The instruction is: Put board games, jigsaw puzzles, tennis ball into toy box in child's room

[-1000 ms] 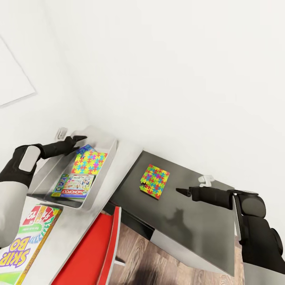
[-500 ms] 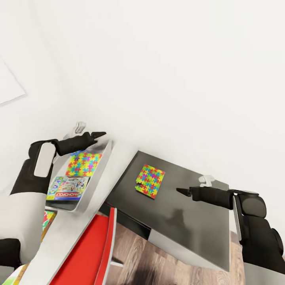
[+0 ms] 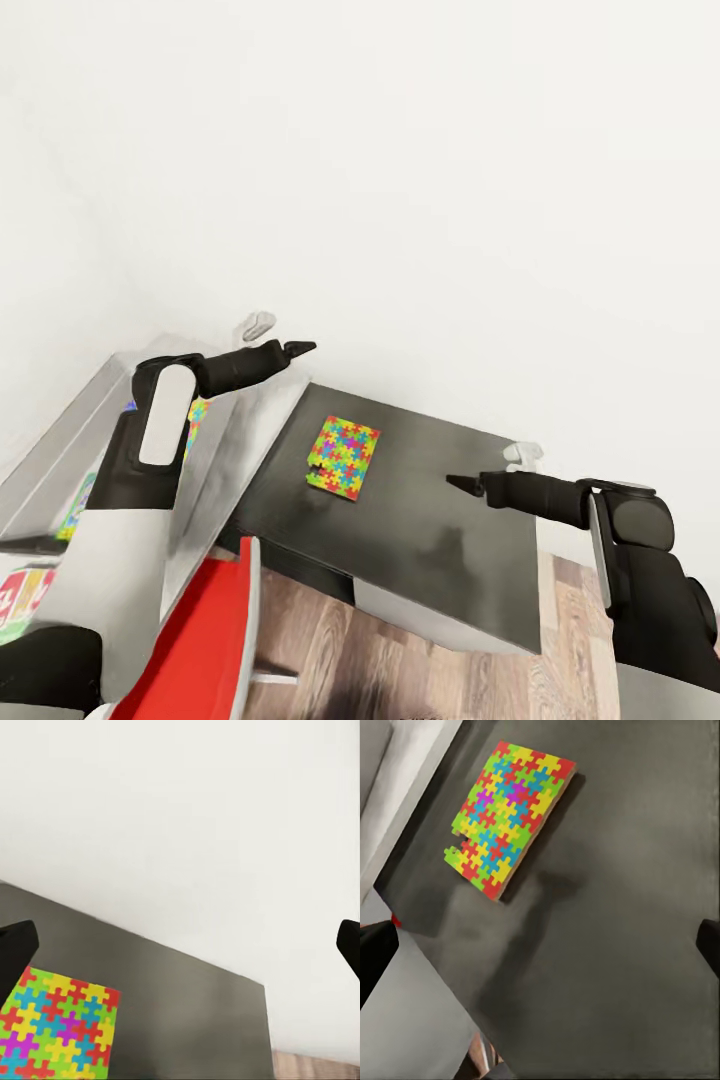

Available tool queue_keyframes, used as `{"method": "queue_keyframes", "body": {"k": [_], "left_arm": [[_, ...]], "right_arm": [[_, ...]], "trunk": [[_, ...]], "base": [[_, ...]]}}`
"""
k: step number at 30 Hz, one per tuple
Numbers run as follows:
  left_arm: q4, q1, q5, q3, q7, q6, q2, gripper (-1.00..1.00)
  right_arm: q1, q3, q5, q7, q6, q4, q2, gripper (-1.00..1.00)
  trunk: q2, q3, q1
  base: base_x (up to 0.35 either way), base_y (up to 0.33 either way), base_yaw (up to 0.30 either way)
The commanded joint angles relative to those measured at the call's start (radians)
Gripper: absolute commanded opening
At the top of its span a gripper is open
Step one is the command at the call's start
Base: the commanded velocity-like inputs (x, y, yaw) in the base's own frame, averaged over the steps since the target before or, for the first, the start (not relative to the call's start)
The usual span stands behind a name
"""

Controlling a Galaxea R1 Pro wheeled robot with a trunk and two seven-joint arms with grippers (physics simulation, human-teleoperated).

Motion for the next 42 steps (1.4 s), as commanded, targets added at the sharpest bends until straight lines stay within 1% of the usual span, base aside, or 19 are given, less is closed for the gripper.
{"method": "queue_keyframes", "body": {"k": [1, 4, 5, 11, 12, 16, 17, 20, 21, 24, 25, 28, 29, 32, 33, 37, 42], "left_arm": [[-0.007, 0.001, -0.003, -0.005, 0.014, 0.005, -0.011, 1.0], [-0.028, 0.007, -0.005, -0.026, 0.089, 0.003, -0.038, 1.0], [-0.028, 0.007, -0.005, -0.026, 0.089, 0.003, -0.038, 1.0], [-0.045, 0.032, -0.007, -0.071, 0.282, -0.004, -0.093, 1.0], [-0.045, 0.032, -0.007, -0.071, 0.282, -0.004, -0.093, 1.0], [-0.031, 0.051, -0.006, -0.094, 0.405, -0.023, -0.111, 1.0], [-0.031, 0.051, -0.006, -0.094, 0.405, -0.023, -0.111, 1.0], [0.0, 0.069, -0.004, -0.107, 0.484, -0.05, -0.117, 1.0], [0.0, 0.069, -0.004, -0.107, 0.484, -0.05, -0.117, 1.0], [0.038, 0.088, -0.001, -0.113, 0.543, -0.068, -0.119, 1.0], [0.038, 0.088, -0.001, -0.113, 0.543, -0.068, -0.119, 1.0], [0.098, 0.1, -0.001, -0.116, 0.575, -0.081, -0.12, 1.0], [0.098, 0.1, -0.001, -0.116, 0.575, -0.081, -0.12, 1.0], [0.155, 0.105, -0.004, -0.117, 0.594, -0.1, -0.118, 1.0], [0.155, 0.105, -0.004, -0.117, 0.594, -0.1, -0.118, 1.0], [0.199, 0.108, -0.007, -0.113, 0.605, -0.126, -0.112, 1.0], [0.226, 0.109, -0.005, -0.104, 0.602, -0.136, -0.102, 1.0]], "right_arm": [[-0.001, -0.003, 0.01, 0.01, 0.005, -0.001, 0.0, 1.0], [-0.001, -0.011, 0.01, 0.01, 0.005, -0.001, 0.0, 1.0], [-0.001, -0.011, 0.01, 0.01, 0.005, -0.001, 0.0, 1.0], [-0.001, -0.022, 0.01, 0.01, 0.005, -0.001, 0.0, 1.0], [-0.001, -0.022, 0.01, 0.01, 0.005, -0.001, 0.0, 1.0], [-0.002, -0.034, 0.01, 0.01, 0.005, -0.001, -0.003, 1.0], [-0.002, -0.034, 0.01, 0.01, 0.005, -0.001, -0.003, 1.0], [-0.005, -0.069, 0.01, 0.01, 0.005, -0.001, -0.005, 1.0], [-0.005, -0.069, 0.01, 0.01, 0.005, -0.001, -0.005, 1.0], [-0.009, -0.104, 0.01, 0.01, 0.005, -0.001, -0.01, 1.0], [-0.009, -0.104, 0.01, 0.01, 0.005, -0.001, -0.01, 1.0], [-0.012, -0.124, 0.01, 0.011, 0.005, -0.001, -0.024, 1.0], [-0.012, -0.124, 0.01, 0.011, 0.005, -0.001, -0.024, 1.0], [-0.014, -0.135, 0.009, 0.011, 0.005, -0.001, -0.044, 1.0], [-0.014, -0.135, 0.009, 0.011, 0.005, -0.001, -0.044, 1.0], [-0.015, -0.141, 0.009, 0.013, 0.005, -0.001, -0.062, 1.0], [-0.015, -0.142, 0.008, 0.013, 0.005, -0.001, -0.068, 1.0]], "trunk": [[-0.002, -0.002, 0.001], [-0.002, -0.002, 0.001], [-0.002, -0.002, 0.001], [-0.002, -0.002, 0.001], [-0.002, -0.002, 0.001], [-0.002, -0.002, 0.001], [-0.002, -0.002, 0.001], [-0.002, -0.002, 0.001], [-0.002, -0.002, 0.001], [-0.002, -0.002, 0.001], [-0.002, -0.002, 0.001], [-0.002, -0.002, 0.001], [-0.002, -0.002, 0.001], [-0.002, -0.002, 0.001], [-0.002, -0.002, 0.001], [-0.002, -0.002, 0.001], [-0.002, -0.002, 0.001]], "base": [[0.0, 0.0, -0.278], [0.0, 0.0, -0.279], [0.0, 0.0, -0.279], [0.0, 0.0, -0.171], [0.0, 0.0, -0.093], [0.0, 0.0, -0.055], [0.0, 0.0, -0.038], [0.0, 0.0, -0.025], [0.0, 0.0, -0.02], [0.0, 0.0, -0.013], [0.0, 0.0, -0.01], [0.0, 0.0, -0.007], [0.0, 0.0, -0.005], [0.0, 0.0, -0.003], [0.0, 0.0, -0.002], [0.0, 0.0, -0.002], [0.0, 0.0, 0.0]]}}
